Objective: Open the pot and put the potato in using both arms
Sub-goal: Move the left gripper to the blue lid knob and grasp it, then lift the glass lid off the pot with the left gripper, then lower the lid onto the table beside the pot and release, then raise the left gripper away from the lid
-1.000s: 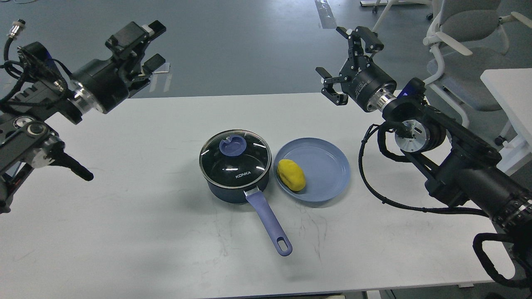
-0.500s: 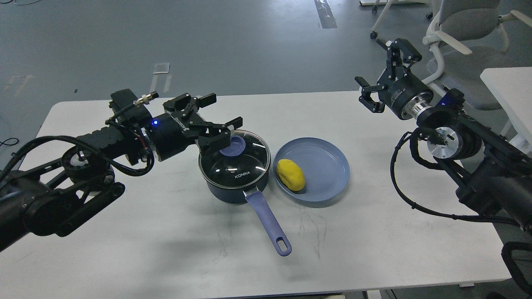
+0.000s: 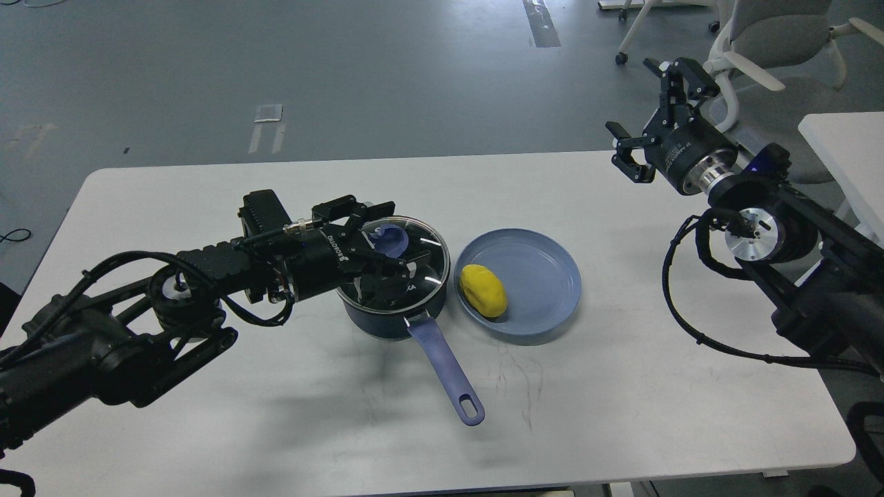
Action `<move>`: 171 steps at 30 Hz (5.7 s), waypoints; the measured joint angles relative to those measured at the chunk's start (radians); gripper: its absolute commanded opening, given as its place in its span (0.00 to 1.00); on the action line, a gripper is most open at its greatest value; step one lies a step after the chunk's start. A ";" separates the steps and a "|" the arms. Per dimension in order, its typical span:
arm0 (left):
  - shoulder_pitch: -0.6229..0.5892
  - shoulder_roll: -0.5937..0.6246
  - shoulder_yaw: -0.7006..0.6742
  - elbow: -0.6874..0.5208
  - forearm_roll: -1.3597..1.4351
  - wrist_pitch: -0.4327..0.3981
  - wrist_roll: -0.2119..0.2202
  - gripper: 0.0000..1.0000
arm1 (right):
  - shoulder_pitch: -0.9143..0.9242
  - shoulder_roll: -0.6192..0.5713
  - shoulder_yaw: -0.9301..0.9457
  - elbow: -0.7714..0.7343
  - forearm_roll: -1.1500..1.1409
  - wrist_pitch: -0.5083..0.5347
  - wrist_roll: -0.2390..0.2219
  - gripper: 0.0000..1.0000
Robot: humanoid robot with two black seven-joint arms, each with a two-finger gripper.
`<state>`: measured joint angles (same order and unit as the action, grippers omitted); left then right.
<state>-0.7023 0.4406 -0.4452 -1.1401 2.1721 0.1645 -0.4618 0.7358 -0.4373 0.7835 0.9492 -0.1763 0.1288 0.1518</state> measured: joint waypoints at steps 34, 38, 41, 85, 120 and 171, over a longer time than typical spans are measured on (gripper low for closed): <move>0.004 0.002 0.084 0.146 -0.030 0.020 -0.017 0.52 | -0.001 -0.026 0.007 -0.004 0.000 0.000 0.005 1.00; -0.001 0.006 0.085 0.141 -0.031 0.020 -0.026 0.41 | -0.003 -0.026 0.006 -0.006 0.000 0.000 0.006 1.00; -0.005 0.011 0.085 0.135 -0.033 0.020 -0.027 0.37 | -0.005 -0.026 0.005 -0.006 0.000 0.000 0.006 1.00; 0.205 0.491 0.035 0.000 -0.416 0.187 -0.027 0.30 | -0.007 -0.015 -0.010 -0.004 -0.002 0.006 0.006 1.00; 0.263 0.254 0.209 0.260 -0.511 0.325 -0.027 0.92 | -0.012 -0.023 -0.012 -0.003 -0.002 0.003 0.006 1.00; -0.134 0.395 -0.154 0.176 -2.084 -0.649 0.464 0.98 | 0.012 -0.014 -0.053 0.002 -0.015 0.007 0.006 1.00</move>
<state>-0.8359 0.8356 -0.5993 -0.9639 0.0880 -0.4841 0.0024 0.7473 -0.4517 0.7305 0.9507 -0.1913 0.1358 0.1579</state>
